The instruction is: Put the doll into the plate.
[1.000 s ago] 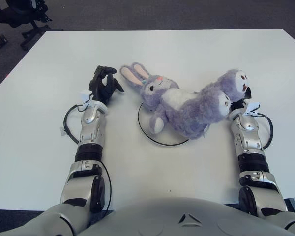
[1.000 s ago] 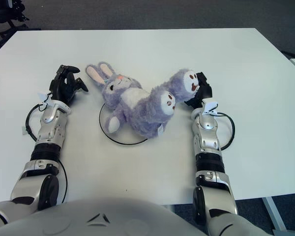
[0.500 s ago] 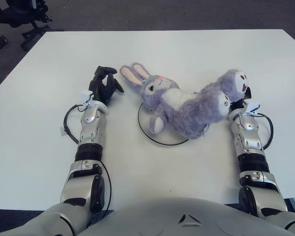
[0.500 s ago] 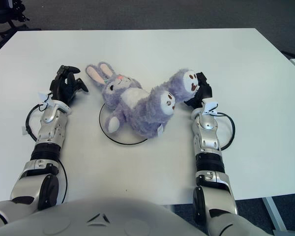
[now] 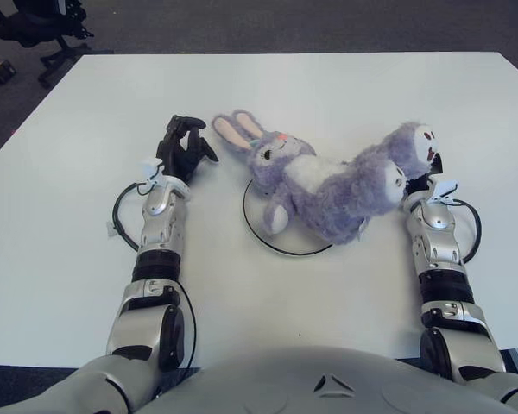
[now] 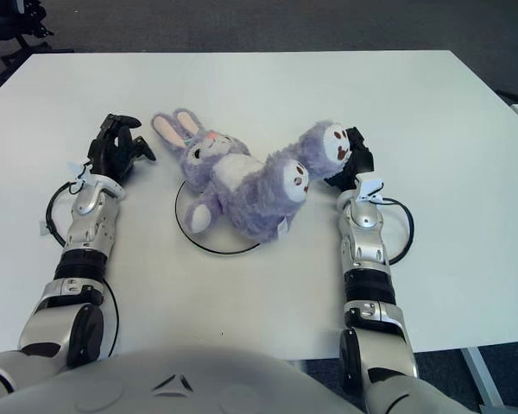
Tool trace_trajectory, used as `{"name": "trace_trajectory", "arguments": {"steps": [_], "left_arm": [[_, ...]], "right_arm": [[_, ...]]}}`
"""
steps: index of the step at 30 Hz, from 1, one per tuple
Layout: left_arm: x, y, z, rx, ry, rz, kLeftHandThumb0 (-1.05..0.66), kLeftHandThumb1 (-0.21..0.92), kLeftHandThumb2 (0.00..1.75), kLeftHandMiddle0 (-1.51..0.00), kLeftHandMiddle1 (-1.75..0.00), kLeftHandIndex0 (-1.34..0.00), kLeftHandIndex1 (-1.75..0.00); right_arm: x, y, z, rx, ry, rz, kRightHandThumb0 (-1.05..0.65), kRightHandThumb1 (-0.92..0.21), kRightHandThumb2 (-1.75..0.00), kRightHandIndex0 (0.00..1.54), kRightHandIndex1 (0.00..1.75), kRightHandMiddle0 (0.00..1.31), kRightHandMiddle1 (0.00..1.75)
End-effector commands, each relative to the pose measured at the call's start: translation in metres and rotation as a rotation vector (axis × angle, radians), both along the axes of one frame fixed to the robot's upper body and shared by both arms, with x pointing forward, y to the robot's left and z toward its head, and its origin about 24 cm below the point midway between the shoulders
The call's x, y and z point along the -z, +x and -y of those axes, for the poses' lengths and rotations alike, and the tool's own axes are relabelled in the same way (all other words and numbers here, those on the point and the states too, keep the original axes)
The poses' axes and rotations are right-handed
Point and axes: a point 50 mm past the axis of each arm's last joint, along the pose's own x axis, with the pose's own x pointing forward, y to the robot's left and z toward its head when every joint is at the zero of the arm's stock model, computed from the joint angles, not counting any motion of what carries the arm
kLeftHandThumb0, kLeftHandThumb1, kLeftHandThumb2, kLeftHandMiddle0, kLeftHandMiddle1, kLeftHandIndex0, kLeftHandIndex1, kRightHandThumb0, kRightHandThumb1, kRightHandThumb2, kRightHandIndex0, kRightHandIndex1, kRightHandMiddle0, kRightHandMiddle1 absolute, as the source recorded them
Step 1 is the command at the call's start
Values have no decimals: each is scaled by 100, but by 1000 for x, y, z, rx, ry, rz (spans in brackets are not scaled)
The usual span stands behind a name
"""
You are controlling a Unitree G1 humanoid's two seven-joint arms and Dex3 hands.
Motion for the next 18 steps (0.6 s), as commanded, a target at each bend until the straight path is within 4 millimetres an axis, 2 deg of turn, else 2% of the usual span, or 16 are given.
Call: {"name": "trace_trajectory", "arguments": {"steps": [1, 18], "left_arm": [[21, -6, 2, 21, -19, -90, -35, 92, 38, -95, -175, -34, -160], [19, 8, 19, 96, -30, -101, -35, 92, 38, -95, -175, -35, -160]], "right_arm": [[16, -12, 8, 42, -13, -82, -39, -66, -87, 94, 175, 36, 175], [17, -36, 18, 135, -23, -76, -39, -66, -86, 93, 175, 36, 175]]}}
